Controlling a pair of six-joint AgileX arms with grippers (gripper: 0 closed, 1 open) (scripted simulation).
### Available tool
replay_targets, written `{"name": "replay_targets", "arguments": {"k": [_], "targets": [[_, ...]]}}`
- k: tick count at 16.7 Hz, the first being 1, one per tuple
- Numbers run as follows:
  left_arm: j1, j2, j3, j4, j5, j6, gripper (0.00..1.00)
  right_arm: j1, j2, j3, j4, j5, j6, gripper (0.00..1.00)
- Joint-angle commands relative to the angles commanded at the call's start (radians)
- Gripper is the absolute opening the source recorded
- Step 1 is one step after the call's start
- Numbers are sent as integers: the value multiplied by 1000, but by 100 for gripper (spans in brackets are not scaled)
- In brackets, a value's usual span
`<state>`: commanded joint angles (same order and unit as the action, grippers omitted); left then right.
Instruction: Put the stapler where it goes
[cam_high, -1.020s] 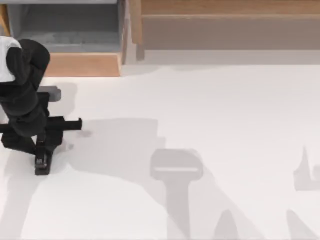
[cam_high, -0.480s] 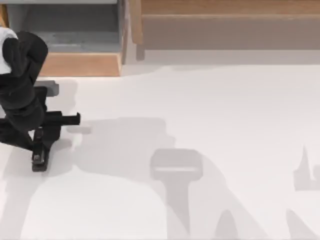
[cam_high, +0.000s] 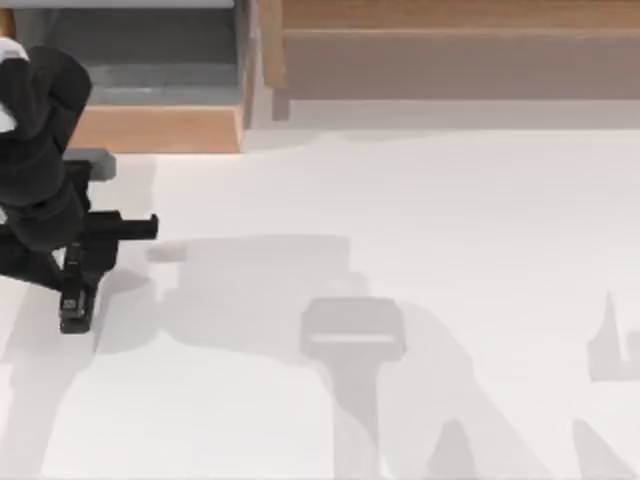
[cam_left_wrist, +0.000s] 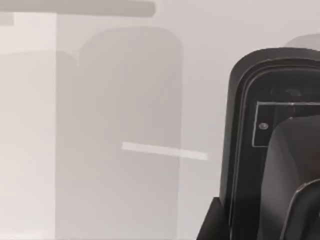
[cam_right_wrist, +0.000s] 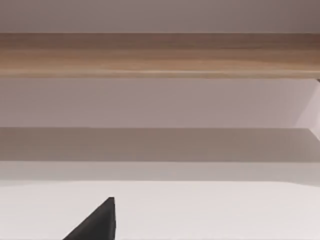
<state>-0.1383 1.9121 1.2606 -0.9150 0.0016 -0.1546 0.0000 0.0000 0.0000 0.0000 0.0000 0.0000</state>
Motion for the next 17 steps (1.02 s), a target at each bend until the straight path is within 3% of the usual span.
{"name": "replay_targets", "arguments": {"k": [3,7,13,17], "targets": [[12,-11,95,-47,19,81,0,0,0,0,0,0,0,100],[67,5,364,-155,50,245,0,0,0,0,0,0,0,100],[280,216,890,-349,51,449,0,0,0,0,0,0,0,100],[425,460,1144,-447,37,505,0,0,0,0,0,0,0,100]]}}
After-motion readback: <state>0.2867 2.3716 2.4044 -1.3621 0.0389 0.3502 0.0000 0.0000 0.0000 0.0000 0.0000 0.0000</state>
